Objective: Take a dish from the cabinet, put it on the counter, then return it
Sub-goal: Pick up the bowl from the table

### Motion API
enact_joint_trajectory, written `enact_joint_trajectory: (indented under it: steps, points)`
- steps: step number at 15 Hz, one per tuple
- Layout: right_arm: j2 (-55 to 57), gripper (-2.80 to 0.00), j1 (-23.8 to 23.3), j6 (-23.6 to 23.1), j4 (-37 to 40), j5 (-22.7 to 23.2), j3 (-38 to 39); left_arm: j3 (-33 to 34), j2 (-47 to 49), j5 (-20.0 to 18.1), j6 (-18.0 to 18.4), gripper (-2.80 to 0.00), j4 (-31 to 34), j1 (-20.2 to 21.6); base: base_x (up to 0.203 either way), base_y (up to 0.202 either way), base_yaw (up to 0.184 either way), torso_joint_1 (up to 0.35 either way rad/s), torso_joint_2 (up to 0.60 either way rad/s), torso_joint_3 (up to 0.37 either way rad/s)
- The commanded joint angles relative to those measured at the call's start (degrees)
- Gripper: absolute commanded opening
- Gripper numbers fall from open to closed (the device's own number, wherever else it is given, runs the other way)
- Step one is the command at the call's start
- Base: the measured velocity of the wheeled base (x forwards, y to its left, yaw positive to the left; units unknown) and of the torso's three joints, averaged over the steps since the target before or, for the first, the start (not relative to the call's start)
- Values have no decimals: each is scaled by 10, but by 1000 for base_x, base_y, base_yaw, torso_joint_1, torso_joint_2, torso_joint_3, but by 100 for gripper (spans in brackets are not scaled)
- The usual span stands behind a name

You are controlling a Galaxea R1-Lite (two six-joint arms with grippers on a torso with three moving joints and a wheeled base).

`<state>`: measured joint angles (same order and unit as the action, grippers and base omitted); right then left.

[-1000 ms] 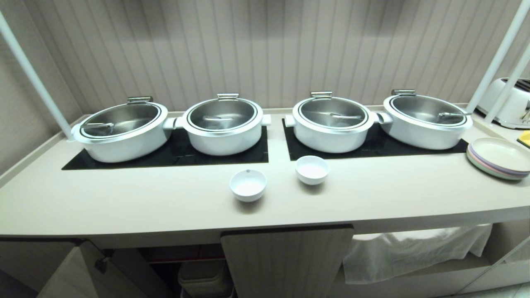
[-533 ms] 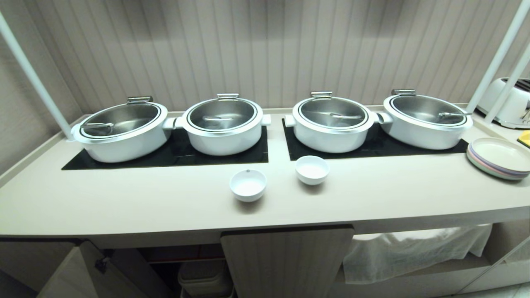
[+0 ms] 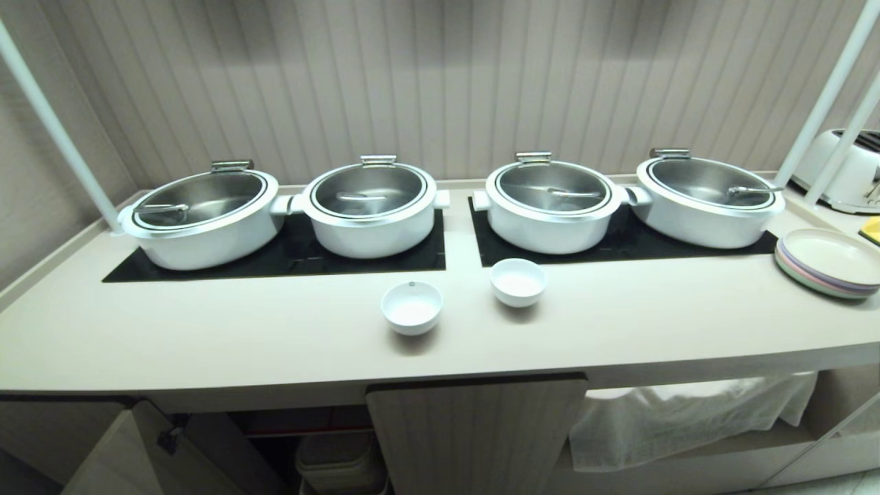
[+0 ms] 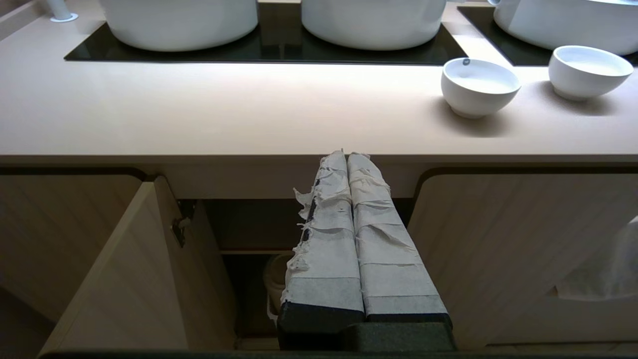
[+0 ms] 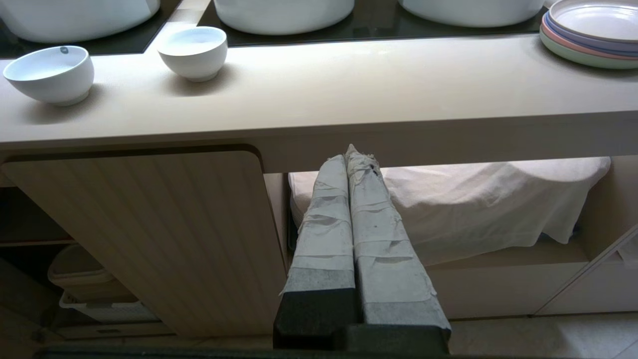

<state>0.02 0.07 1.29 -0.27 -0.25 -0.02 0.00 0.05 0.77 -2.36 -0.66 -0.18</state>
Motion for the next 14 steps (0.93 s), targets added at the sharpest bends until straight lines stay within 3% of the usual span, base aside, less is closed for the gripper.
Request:
enact_joint_trajectory:
  steps: [1,14]
  points:
    - [1,-280,0,0,0,0,-1,0,0,0,0,-280,0,0,0,0,0,0,0,0]
    - [1,-280,0,0,-1,0,0,0,0,0,-1,-280,0,0,0,0,0,0,0,0]
